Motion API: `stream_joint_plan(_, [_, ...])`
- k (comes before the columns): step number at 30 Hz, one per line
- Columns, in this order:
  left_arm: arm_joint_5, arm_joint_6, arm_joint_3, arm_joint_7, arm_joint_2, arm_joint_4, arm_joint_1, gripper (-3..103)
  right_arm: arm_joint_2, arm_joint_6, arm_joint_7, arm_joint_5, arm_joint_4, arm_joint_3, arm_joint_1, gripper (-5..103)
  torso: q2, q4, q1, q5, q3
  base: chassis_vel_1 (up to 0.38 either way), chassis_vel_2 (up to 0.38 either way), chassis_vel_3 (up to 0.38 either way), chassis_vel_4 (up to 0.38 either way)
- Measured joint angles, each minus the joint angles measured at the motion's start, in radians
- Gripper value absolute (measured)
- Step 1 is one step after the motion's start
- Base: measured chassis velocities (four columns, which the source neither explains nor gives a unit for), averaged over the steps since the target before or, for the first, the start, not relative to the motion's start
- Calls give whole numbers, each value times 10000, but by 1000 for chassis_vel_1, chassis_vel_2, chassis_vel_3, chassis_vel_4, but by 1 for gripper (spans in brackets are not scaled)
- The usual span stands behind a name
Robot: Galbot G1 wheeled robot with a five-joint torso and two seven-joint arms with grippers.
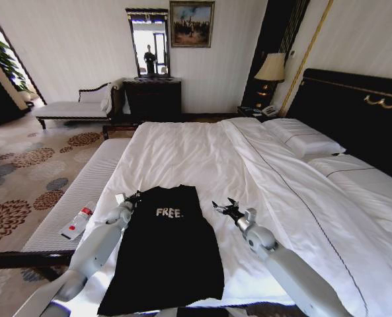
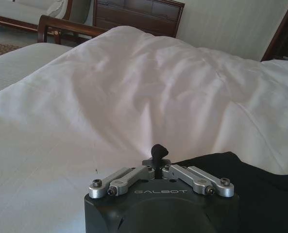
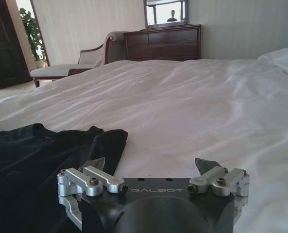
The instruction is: Fold the clothes on the bed.
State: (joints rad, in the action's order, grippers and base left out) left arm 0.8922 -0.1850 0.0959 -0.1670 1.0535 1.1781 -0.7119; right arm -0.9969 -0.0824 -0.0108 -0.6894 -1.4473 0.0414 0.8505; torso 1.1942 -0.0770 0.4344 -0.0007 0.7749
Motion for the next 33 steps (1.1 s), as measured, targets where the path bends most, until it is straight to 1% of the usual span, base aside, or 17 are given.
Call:
stream_joint_plan(3, [82,-6,-75,-122,-139,202,-3,2,-704,270,-286,180,1338,807,-1305,100,0,3,-1,-1,-1,0,0,0,0])
stream_joint_plan(4, [82,-6,-75,-122,-139,202,-3,2,-704,270,-286,180,1338,807,-1305,100,0,3,-1,-1,-1,0,0,0,0])
stream_joint_plan(8, [44,-20,-216,-145,-181,115,1,2,-1570,416,-380,263,2274,1082,-1899,100,0,2,0,-2,-1,0,0,0,0])
stream_joint_plan(9, [44,-20,-216,-145,-181,115,1,2,-1570,416,-380,263,2274,1082,-1899,100,0,2,0,-2,-1,0,0,0,0])
stream_joint_plan(11, [-44,-23,-262,-145,-143,24,4,2,-1847,449,-404,284,2616,1123,-2034,100,0,2,0,-1,-1,0,0,0,0])
stream_joint_plan(15, [-215,-28,-322,-172,-61,-67,14,2,-1982,478,-421,287,2819,1105,-2095,100,0,1,-1,-1,-2,0,0,0,0])
stream_joint_plan(22, [-403,-30,-395,-367,-11,51,-30,0,-1858,482,-429,350,2854,1021,-2020,100,2,-1,-3,2,-3,0,0,0,0])
stream_joint_plan(24, [-461,-32,-415,-490,-37,203,-120,11,-1783,483,-430,393,2932,1001,-2010,100,1,0,-3,0,-2,0,0,0,0])
stream_joint_plan(25, [-461,-32,-415,-490,-37,203,-120,11,-1783,483,-430,393,2932,1001,-2010,100,1,0,-3,0,-2,0,0,0,0])
stream_joint_plan(26, [-480,-32,-441,-531,-71,292,-149,18,-1730,484,-436,394,2964,970,-2011,100,2,0,-2,1,-3,0,0,0,0])
stream_joint_plan(27, [-484,-38,-478,-562,-106,361,-158,18,-1693,483,-437,389,2994,942,-2013,100,2,0,-3,0,-2,0,0,0,0])
stream_joint_plan(28, [-487,-44,-514,-569,-125,383,-156,23,-1667,484,-439,381,3033,916,-2022,100,1,-1,-3,2,-3,0,0,0,0])
stream_joint_plan(29, [-487,-44,-514,-569,-125,383,-156,23,-1667,484,-439,381,3033,916,-2022,100,1,-1,-3,2,-3,0,0,0,0])
stream_joint_plan(33, [-515,-49,-573,-554,-65,177,3,43,-1564,481,-436,289,3107,806,-2061,100,1,0,-3,1,-2,0,0,0,0])
